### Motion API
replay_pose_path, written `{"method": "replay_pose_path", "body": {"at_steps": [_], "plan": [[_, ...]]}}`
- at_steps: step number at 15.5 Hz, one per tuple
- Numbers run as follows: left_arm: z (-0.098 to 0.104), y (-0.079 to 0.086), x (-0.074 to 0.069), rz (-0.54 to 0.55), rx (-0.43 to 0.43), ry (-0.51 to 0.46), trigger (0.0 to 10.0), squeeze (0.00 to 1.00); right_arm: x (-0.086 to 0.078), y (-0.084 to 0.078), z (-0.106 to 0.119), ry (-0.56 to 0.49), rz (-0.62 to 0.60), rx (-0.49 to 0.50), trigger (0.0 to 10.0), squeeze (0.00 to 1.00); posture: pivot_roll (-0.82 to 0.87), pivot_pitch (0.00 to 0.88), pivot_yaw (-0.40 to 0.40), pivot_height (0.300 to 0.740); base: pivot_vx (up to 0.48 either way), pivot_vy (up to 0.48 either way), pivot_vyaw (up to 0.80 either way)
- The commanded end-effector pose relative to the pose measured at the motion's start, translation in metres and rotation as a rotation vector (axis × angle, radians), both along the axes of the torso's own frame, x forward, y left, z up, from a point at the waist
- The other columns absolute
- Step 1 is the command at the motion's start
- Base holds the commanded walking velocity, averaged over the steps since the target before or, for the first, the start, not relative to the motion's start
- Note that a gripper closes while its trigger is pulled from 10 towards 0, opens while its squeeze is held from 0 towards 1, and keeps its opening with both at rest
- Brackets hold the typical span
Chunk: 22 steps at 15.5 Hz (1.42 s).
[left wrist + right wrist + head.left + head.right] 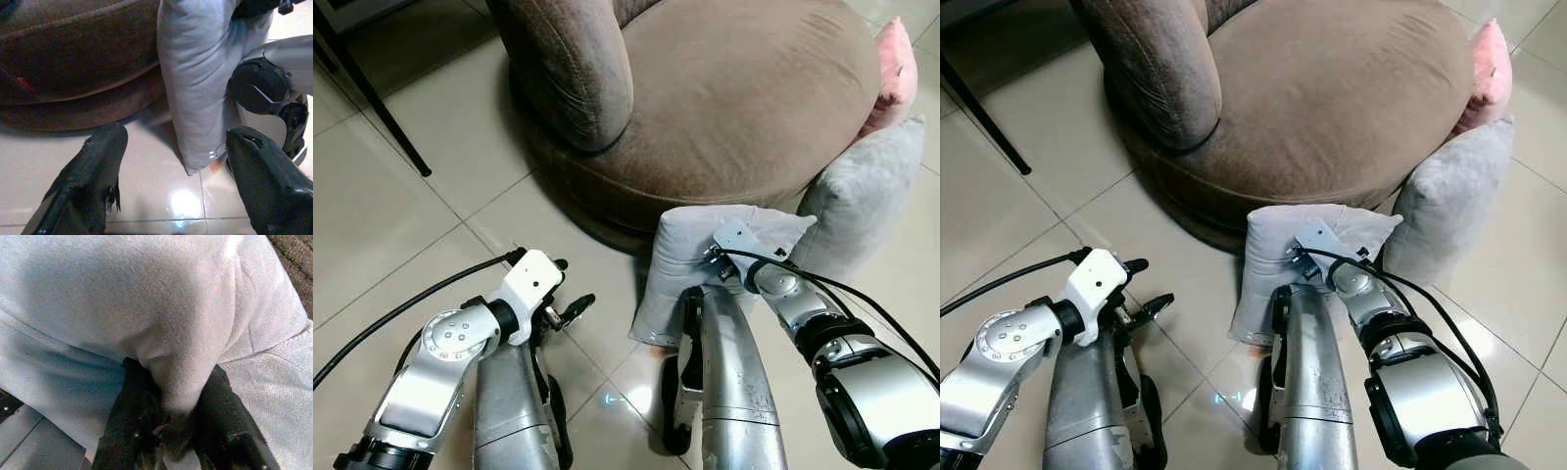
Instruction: Move the pillow to the sofa from floor
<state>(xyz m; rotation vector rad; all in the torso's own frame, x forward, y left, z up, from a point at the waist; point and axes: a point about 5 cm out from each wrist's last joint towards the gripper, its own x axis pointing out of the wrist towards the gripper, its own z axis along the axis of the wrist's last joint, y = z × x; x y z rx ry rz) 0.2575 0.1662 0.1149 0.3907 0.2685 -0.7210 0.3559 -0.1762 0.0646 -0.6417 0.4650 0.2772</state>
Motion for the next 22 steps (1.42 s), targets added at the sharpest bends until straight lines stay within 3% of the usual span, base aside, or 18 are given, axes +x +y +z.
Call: {"method": "replay_pose_path", "body": {"at_steps": [1, 6, 8, 10, 16, 19, 20, 22], "plan": [[-0.006, -0.002, -0.003, -0.004, 0.002, 0.022, 10.0, 0.00, -0.011, -0.006, -0.016, 0.067, -0.025, -0.011, 0.0, 0.00, 0.05, 0.295, -0.038, 0.469, 0.000, 0.000, 0.00], [-0.008, -0.002, -0.005, 0.037, -0.016, 0.006, 10.0, 0.00, -0.018, -0.015, -0.021, 0.032, -0.060, 0.003, 0.0, 0.00, 0.04, 0.246, -0.042, 0.469, 0.000, 0.000, 0.00], [-0.009, -0.002, -0.006, 0.067, -0.029, -0.008, 10.0, 0.00, -0.025, -0.030, -0.026, 0.000, -0.108, 0.023, 0.0, 0.00, 0.03, 0.206, -0.044, 0.469, 0.000, 0.000, 0.00], [-0.007, -0.002, -0.005, 0.118, -0.048, -0.038, 10.0, 0.00, -0.041, -0.048, -0.033, -0.040, -0.173, 0.061, 0.0, 0.00, 0.01, 0.167, -0.047, 0.469, 0.000, 0.000, 0.00], [-0.007, -0.011, 0.002, 0.143, -0.082, -0.075, 10.0, 0.00, -0.073, -0.075, -0.041, -0.092, -0.315, 0.027, 0.0, 0.00, -0.01, 0.098, -0.044, 0.469, 0.000, 0.000, 0.00], [-0.004, -0.011, 0.007, 0.175, -0.091, -0.114, 10.0, 0.00, -0.080, -0.088, -0.017, -0.219, -0.406, 0.022, 0.0, 0.00, -0.02, 0.068, -0.055, 0.469, 0.000, 0.000, 0.00], [-0.003, -0.010, 0.009, 0.203, -0.095, -0.135, 10.0, 0.00, -0.079, -0.091, 0.002, -0.318, -0.447, 0.029, 0.0, 0.00, -0.03, 0.065, -0.057, 0.469, 0.000, 0.000, 0.00], [0.000, -0.006, 0.011, 0.275, -0.111, -0.183, 10.0, 0.00, -0.074, -0.078, 0.046, -0.536, -0.433, 0.122, 0.0, 0.00, -0.04, 0.047, -0.055, 0.469, 0.000, 0.000, 0.00]]}}
